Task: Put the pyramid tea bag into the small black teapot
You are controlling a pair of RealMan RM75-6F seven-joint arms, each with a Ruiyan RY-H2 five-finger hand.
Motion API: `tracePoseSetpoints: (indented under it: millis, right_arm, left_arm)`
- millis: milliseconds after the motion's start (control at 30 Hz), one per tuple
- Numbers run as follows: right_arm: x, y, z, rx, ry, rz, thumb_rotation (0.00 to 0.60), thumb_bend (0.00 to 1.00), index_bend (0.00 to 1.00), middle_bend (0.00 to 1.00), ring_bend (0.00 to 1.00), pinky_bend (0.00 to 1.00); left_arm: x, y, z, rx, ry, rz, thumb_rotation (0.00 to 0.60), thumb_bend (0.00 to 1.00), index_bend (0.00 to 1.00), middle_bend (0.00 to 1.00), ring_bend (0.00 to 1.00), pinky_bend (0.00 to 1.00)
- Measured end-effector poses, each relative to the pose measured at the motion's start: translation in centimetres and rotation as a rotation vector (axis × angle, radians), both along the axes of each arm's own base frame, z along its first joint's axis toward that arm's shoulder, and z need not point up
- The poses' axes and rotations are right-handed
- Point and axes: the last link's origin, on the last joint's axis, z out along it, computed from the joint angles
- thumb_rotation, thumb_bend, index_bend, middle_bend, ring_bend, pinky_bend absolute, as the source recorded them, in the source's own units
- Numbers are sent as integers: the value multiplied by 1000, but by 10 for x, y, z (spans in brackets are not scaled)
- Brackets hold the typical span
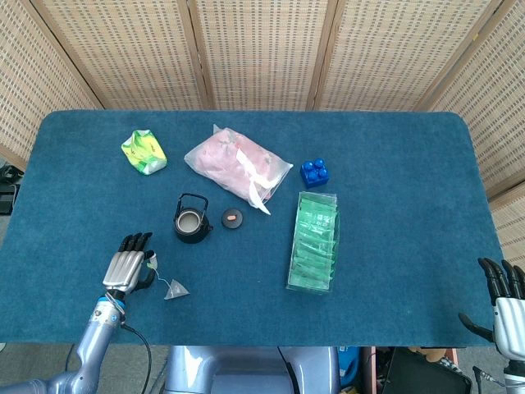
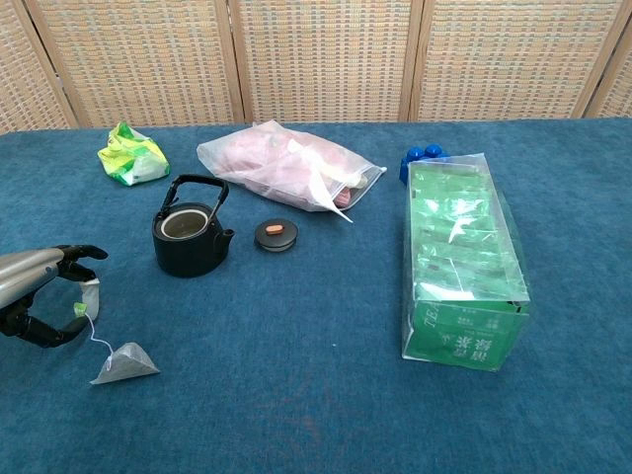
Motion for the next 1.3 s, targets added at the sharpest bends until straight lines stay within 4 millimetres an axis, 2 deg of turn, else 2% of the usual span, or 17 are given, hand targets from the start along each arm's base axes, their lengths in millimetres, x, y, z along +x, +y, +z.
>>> tracePoseSetpoints:
  millis: [467,1033,1300]
  right_arm:
    - [1,0,0,-3,-2,5,600,123,115,200,34,100]
    - [-3,5,1,-10,-13,-2,600,123,115,200,34,100]
    - [-4,6,1,-8,-16,-2,600,123,115,200,34,100]
  left_arm:
    - [14,-2,24,40,-112,-25,600,592,654,101,0,0]
    - [66,-5,66,119,-280,-230,600,593,654,101,0,0]
    - [82,7,76,168,-319,-288,600,592,654,101,0,0]
